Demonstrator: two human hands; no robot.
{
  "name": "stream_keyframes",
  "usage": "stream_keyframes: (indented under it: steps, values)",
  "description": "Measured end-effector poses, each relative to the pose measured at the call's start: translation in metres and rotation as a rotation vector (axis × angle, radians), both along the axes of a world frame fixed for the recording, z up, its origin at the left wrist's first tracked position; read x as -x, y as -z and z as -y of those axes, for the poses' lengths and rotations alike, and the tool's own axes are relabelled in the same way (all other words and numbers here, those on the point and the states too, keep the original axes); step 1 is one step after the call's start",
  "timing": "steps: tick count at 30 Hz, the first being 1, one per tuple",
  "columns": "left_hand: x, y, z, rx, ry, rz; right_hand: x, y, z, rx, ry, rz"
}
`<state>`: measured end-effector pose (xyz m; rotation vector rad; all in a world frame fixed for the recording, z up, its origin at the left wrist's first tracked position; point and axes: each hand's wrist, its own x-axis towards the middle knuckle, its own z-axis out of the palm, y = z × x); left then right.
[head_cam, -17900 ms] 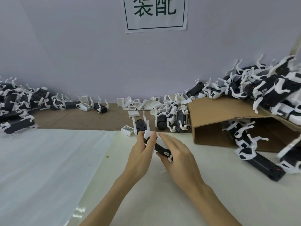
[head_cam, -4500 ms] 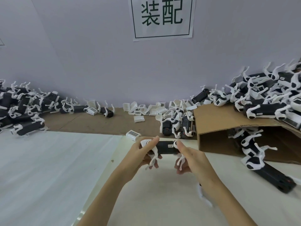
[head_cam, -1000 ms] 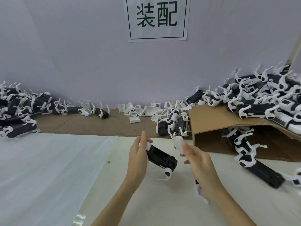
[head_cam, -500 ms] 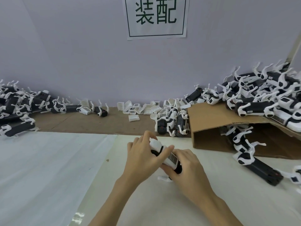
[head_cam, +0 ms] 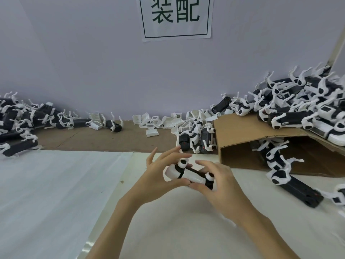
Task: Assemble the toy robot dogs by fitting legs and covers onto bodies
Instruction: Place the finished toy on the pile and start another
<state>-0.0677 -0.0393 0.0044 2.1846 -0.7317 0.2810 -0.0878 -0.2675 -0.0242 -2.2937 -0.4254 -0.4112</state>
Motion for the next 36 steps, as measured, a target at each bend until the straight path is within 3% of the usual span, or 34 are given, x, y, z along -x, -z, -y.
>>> stream_keyframes:
  steps: [4, 9, 15, 17, 20, 25, 29, 32, 36]
  values:
    - [-0.003, 0.005, 0.005, -0.109, -0.08, 0.244, -0.001, -0.002, 0.0, 0.111, 0.06, 0.2]
    - [0.003, 0.002, 0.011, 0.001, -0.103, 0.189, 0.004, -0.013, 0.001, 0.064, 0.076, 0.246]
    - [0.004, 0.007, 0.016, 0.14, -0.068, -0.069, 0.007, -0.015, 0.009, -0.024, -0.058, -0.174]
    - [0.003, 0.009, 0.02, 0.165, -0.093, -0.118, 0.007, -0.016, 0.006, -0.179, -0.108, -0.274]
    - [0.003, 0.01, 0.022, 0.219, -0.08, -0.186, 0.009, -0.02, 0.005, -0.408, -0.175, -0.383]
    - [0.004, 0.008, 0.026, 0.361, -0.042, -0.243, 0.012, -0.021, 0.004, -0.464, -0.209, -0.452]
    - [0.004, 0.007, 0.024, 0.333, -0.018, -0.141, 0.011, -0.016, -0.001, -0.464, -0.155, -0.358]
    - [0.003, 0.007, 0.023, 0.306, -0.11, -0.101, 0.011, -0.014, -0.004, -0.404, -0.144, -0.312]
    - [0.006, 0.012, 0.038, 0.341, -0.298, -0.089, 0.014, -0.005, -0.017, -0.029, 0.007, -0.075]
